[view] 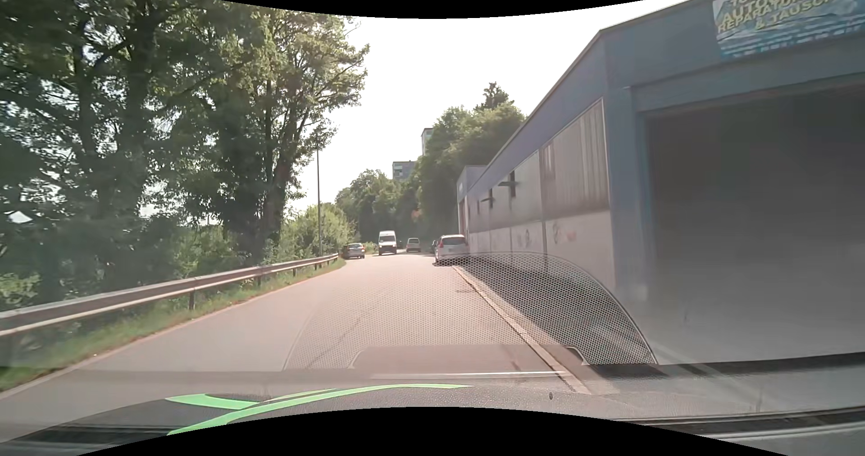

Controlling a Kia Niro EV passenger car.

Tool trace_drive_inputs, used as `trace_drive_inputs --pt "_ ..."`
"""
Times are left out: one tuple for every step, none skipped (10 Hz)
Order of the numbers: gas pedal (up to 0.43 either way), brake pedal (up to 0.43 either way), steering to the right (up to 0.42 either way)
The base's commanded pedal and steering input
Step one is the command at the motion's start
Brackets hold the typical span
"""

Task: Follow the waypoints while adhering to traffic rules and regulations

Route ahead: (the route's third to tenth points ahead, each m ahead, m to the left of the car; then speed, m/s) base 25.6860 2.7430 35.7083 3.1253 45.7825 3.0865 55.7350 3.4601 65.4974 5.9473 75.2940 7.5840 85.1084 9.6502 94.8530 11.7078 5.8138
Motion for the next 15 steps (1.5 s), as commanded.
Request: trace_drive_inputs --pt "0.0 0.22 -0.005" --pt "0.0 0.22 -0.008" --pt "0.0 0.226 -0.007" --pt "0.0 0.232 -0.007" --pt "0.0 0.226 -0.006" --pt "0.0 0.232 -0.006" --pt "0.0 0.232 -0.006" --pt "0.0 0.226 -0.006" --pt "0.0 0.226 -0.006" --pt "0.0 0.213 -0.006" --pt "0.0 0.207 -0.006" --pt "0.0 0.201 -0.006" --pt "0.0 0.152 -0.006" --pt "0.0 0.0 -0.006" --pt "0.0 0.0 -0.006"
